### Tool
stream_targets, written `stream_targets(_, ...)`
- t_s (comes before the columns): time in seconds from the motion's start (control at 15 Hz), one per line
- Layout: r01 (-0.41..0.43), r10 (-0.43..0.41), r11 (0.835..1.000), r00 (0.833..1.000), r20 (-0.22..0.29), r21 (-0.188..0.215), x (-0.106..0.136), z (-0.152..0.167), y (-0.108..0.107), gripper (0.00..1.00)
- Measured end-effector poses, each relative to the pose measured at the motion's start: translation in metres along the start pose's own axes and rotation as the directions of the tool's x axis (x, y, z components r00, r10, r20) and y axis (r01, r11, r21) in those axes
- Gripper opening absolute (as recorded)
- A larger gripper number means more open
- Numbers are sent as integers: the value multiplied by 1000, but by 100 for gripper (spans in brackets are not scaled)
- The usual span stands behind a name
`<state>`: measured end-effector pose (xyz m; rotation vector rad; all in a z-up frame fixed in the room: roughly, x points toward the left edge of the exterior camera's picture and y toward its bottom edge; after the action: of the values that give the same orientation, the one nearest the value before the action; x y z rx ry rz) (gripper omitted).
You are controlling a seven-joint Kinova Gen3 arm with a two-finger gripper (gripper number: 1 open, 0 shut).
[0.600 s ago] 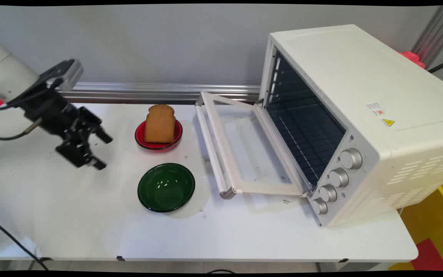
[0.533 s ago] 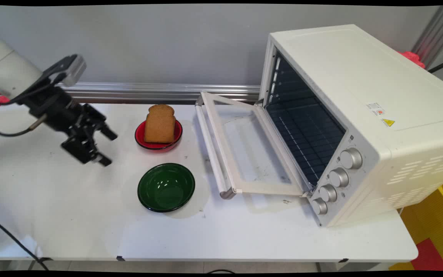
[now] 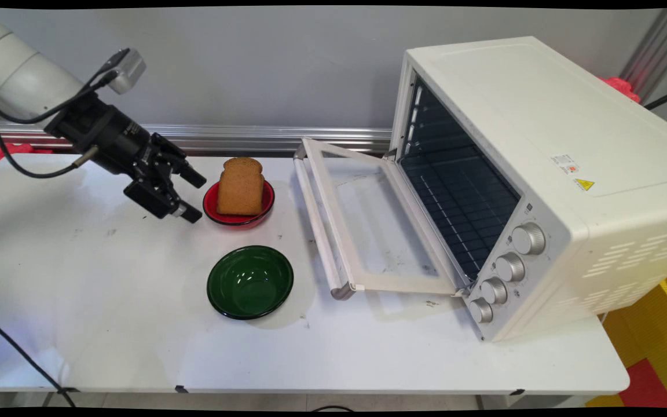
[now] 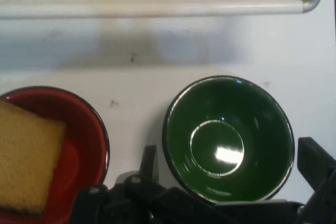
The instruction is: Close the oven
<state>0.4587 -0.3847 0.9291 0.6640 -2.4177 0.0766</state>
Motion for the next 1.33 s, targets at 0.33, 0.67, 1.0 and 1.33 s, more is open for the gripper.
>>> stream_targets(0.33,-2,2,1000,1000,-22,-13,0,1,-7,100)
stream_targets(0.67,-15,14,1000,999,-29,-15,-2,3,-13,100)
stream_targets(1.0,-10,10,1000,999,-37,-19,-4,6,-15,0)
stream_targets(1.33,4,-5,1000,999,-38,-22,-5,9,-16,0)
